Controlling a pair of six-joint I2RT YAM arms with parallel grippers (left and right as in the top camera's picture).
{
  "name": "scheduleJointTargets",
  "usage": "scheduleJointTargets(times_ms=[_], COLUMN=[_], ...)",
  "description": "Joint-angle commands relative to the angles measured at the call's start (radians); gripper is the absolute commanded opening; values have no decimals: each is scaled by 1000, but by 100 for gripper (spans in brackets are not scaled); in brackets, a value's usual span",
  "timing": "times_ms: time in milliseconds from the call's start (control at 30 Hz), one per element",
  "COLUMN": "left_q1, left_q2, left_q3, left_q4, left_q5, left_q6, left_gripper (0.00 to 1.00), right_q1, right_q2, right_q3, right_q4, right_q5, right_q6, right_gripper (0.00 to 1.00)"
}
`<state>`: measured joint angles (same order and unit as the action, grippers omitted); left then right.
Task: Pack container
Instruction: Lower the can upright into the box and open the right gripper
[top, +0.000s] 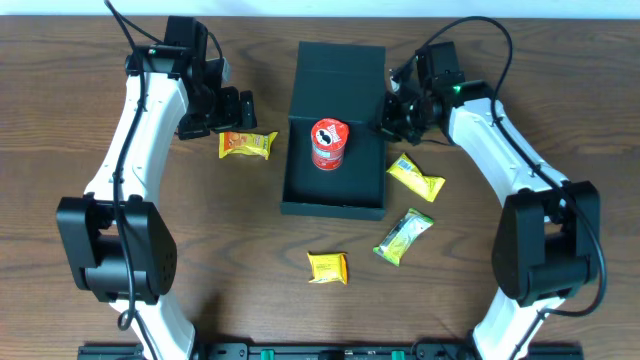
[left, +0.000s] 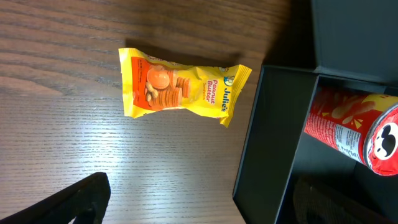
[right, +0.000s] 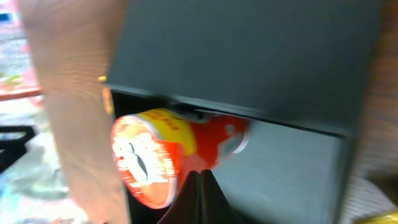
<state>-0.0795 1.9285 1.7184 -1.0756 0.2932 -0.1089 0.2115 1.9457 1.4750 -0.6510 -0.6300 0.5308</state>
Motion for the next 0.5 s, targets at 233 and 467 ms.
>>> scheduleJointTargets(times_ms=[233,467], left_q1=[0,0], left_q2=[14,14], left_q3=[18,18], left_q4=[-1,-1], left_q5=[11,10], left_q6=[-11,-11], left_gripper=[95,95], right_q1=[40,91], right_q2=[-19,-19], right_q3=[-2,-2], right_q4=[35,41], right_q5=[-132,-60], right_q6=[43,52], right_gripper=[1,1])
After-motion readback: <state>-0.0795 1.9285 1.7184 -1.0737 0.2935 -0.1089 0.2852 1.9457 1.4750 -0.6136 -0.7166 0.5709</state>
